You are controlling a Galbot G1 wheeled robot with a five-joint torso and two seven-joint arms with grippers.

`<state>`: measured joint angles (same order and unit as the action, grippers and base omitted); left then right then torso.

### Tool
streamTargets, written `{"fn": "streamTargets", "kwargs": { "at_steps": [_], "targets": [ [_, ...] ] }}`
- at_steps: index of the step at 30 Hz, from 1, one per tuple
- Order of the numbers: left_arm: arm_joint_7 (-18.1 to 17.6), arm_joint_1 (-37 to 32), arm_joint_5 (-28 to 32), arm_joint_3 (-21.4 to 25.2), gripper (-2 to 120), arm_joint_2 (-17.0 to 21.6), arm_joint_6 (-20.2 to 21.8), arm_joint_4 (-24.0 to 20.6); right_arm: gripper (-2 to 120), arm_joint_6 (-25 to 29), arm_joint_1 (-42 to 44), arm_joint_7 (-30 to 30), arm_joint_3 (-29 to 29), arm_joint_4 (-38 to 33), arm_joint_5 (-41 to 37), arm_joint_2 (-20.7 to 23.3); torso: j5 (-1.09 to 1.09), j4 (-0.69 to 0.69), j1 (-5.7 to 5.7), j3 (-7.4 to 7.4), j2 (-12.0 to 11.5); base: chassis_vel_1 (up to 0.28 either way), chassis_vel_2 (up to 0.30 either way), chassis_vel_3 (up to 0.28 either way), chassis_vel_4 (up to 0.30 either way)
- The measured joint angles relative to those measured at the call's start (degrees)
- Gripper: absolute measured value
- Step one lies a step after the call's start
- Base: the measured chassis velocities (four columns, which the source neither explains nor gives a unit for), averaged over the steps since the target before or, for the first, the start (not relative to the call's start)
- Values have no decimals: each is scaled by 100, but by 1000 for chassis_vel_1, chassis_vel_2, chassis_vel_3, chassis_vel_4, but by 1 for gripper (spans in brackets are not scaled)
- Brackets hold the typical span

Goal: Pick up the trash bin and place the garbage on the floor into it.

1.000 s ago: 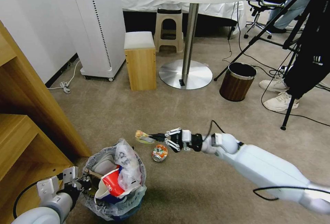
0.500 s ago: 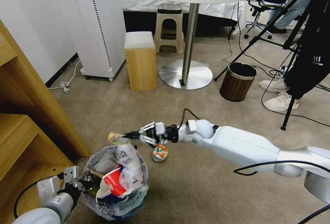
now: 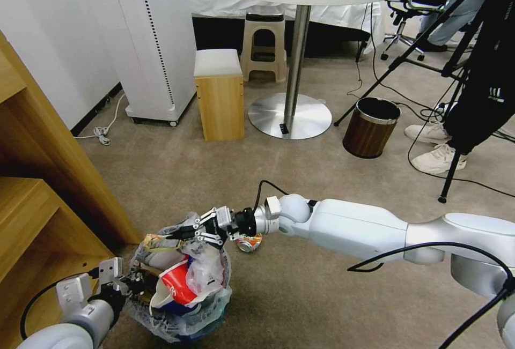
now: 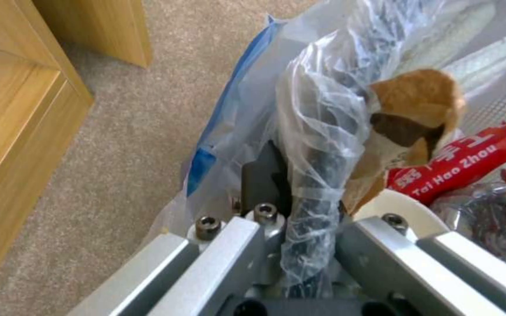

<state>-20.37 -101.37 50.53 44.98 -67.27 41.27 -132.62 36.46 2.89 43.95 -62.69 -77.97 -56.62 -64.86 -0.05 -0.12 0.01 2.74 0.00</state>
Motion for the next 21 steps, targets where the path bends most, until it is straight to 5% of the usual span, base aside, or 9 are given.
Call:
{"fn": "streamTargets", "kwargs": {
  "at_steps": [19,21],
  "targets": [
    [21,3,-27,-17,0,-69,-11,62,56,-19,285,-196,346,-89,213,176,0,0,0,0,0,0,0,0,0],
    [25,11,-31,-11,0,-54,-13,106,75,-142,484,-684,1091,-276,391,462,1,0,0,0,0,0,0,0,0]
  ]
}}
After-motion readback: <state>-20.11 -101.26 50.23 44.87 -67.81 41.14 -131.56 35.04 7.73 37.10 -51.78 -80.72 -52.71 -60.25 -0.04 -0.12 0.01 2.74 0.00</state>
